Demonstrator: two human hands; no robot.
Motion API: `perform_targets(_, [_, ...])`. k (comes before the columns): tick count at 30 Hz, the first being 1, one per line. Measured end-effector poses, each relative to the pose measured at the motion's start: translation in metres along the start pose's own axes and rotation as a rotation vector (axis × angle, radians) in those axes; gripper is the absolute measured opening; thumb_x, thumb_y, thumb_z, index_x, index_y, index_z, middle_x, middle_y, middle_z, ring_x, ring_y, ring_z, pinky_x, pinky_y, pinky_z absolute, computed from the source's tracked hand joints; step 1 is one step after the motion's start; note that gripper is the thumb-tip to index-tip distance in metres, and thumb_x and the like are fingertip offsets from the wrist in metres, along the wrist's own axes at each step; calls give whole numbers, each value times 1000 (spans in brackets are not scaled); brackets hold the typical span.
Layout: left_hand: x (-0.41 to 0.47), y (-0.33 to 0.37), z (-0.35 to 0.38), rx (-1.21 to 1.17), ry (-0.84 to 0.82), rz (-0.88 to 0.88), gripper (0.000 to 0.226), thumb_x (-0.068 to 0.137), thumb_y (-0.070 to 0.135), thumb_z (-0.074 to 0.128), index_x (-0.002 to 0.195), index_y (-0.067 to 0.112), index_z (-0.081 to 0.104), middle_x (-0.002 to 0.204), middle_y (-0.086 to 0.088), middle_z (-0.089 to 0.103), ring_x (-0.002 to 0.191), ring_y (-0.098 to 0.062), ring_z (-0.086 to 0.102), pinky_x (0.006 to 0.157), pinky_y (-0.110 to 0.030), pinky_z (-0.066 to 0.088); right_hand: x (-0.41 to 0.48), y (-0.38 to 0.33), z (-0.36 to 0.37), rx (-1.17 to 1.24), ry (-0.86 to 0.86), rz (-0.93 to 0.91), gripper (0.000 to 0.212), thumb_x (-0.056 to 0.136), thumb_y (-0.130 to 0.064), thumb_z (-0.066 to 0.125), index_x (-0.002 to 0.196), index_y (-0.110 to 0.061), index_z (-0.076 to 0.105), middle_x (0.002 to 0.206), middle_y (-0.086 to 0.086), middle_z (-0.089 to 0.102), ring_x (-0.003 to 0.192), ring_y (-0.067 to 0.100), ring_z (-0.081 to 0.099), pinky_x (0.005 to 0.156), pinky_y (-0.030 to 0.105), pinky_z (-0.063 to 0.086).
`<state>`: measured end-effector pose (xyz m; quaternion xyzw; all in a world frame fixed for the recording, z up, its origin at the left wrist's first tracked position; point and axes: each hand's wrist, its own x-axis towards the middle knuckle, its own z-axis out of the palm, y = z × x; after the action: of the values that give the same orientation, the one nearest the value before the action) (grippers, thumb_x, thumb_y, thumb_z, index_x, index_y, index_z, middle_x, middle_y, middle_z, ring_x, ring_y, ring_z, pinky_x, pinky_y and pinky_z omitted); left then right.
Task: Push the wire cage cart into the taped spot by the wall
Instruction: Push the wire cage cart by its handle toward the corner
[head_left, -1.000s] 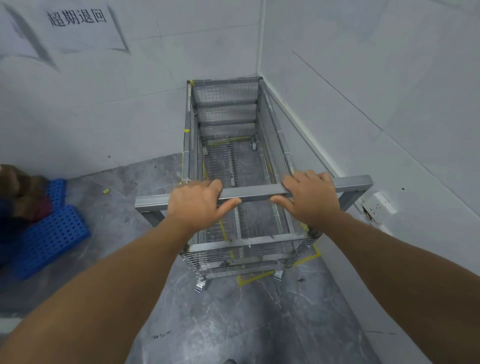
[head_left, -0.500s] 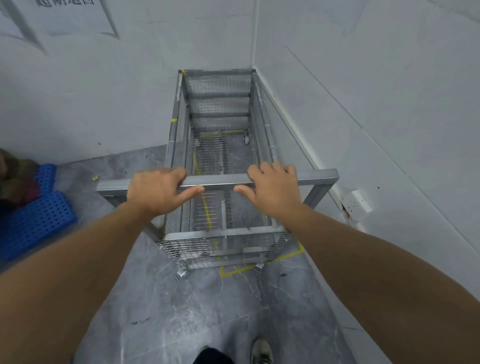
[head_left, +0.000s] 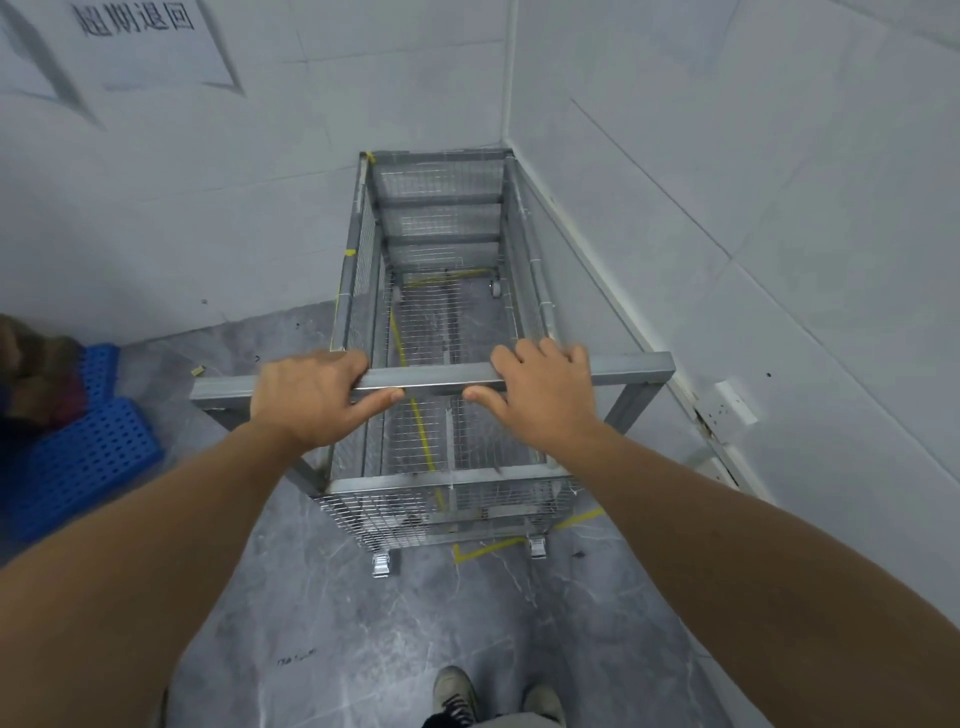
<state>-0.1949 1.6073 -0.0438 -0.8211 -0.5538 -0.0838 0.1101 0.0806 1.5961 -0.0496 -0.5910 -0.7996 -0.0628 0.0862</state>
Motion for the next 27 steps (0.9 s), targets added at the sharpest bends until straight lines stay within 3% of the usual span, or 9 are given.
perform_targets(4, [-1, -6, 1, -19, -30, -10, 67, 79, 86, 13, 72, 26, 41, 62, 7, 52, 54, -17, 51, 48, -25, 34, 0, -4, 3, -11, 34, -1, 57, 88, -74, 33, 93, -22, 57, 90, 1, 64, 86, 26, 57, 78, 44, 36])
perform_targets(9, [2, 0, -1, -46, -63, -19, 63, 80, 84, 17, 74, 27, 42, 65, 7, 54, 58, -19, 54, 51, -28, 42, 0, 3, -2, 12, -9, 9, 68, 85, -78, 17, 99, -24, 56, 95, -2, 62, 90, 24, 55, 80, 42, 30])
perform_targets(13, [4, 4, -3, -48, -70, -8, 61, 80, 84, 17, 74, 28, 40, 65, 7, 53, 59, -18, 53, 51, -27, 36, 0, 6, -5, 23, -42, 35, 75, 81, -80, 11, 104, -24, 57, 98, -2, 62, 95, 25, 55, 82, 42, 30])
perform_targets(18, [2, 2, -3, -46, -52, 3, 57, 82, 82, 21, 75, 29, 38, 64, 8, 49, 57, -17, 52, 50, -26, 39, 0, 4, -2, 10, -31, 29, 68, 86, -78, 19, 103, -24, 57, 96, -3, 62, 92, 24, 55, 82, 42, 31])
perform_targets(22, [2, 5, -4, -18, -32, 10, 60, 82, 83, 19, 74, 27, 41, 62, 8, 51, 55, -15, 50, 46, -24, 31, 0, 5, -2, -8, -34, 18, 70, 86, -77, 18, 109, -24, 58, 99, -3, 63, 94, 24, 55, 82, 42, 32])
perform_targets(27, [1, 5, -3, -27, -21, -1, 60, 81, 83, 20, 74, 27, 40, 61, 9, 48, 53, -14, 49, 46, -24, 30, 0, 5, 0, 7, 11, 12, 72, 87, -76, 19, 102, -19, 62, 91, 3, 67, 87, 28, 59, 79, 44, 38])
